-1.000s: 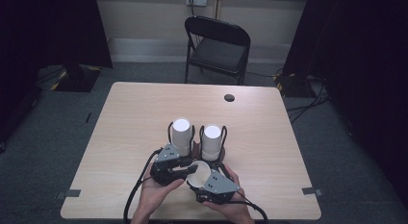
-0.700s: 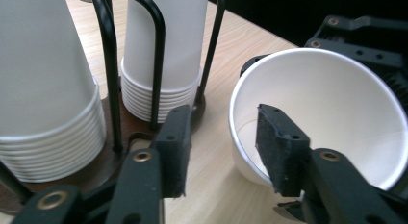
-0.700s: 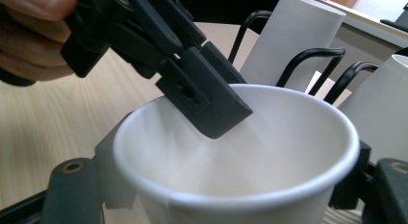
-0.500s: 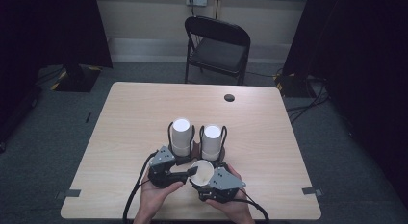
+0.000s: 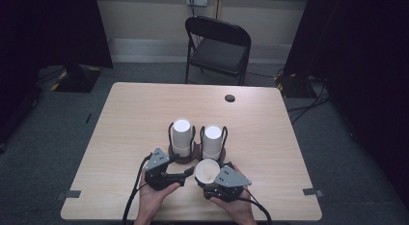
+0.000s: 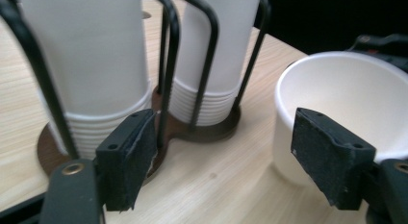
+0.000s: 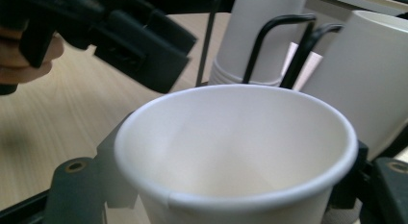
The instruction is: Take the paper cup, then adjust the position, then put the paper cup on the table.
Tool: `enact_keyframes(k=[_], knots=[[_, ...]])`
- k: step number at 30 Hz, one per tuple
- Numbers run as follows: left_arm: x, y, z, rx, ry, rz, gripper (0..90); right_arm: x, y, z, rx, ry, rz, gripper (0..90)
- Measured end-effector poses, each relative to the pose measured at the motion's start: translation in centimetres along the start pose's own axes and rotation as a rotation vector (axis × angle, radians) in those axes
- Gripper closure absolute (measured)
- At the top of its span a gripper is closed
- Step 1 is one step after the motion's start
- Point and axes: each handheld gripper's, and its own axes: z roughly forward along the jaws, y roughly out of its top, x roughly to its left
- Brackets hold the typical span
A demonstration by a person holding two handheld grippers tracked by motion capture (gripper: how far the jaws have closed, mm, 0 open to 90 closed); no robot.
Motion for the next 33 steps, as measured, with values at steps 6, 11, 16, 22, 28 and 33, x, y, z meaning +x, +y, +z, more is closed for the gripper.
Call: enact_keyframes(k=[6, 11, 16, 22, 28, 33], knots=[[0.4, -0.7, -0.3, -0.006, 0.045, 0.009, 20.1, -1.4, -0.4, -0.8, -0.023, -0.033, 0.054, 25.5], [0.6, -1.4, -0.3, -0.006, 0.093, 0.015, 20.2, -2.4, -0.6, -1.2, -0.033, -0.066, 0.087, 25.5], [0.7, -2.3, -0.2, -0.008, 0.146, 0.054, 19.9, -3.4, -0.8, -1.5, -0.040, -0.094, 0.112, 25.5], [1.2, -3.2, -0.2, -0.035, 0.206, 0.034, 16.1, -4.6, -0.9, -1.9, -0.048, -0.107, 0.149, 26.0], [1.1, -3.8, -0.8, -0.112, 0.345, 0.010, 15.7, -5.5, -0.9, -2.2, -0.049, -0.132, 0.166, 26.1], [1.5, -4.3, -0.9, -0.143, 0.407, -0.009, 15.7, -6.4, -1.0, -2.3, -0.049, -0.156, 0.189, 26.2]])
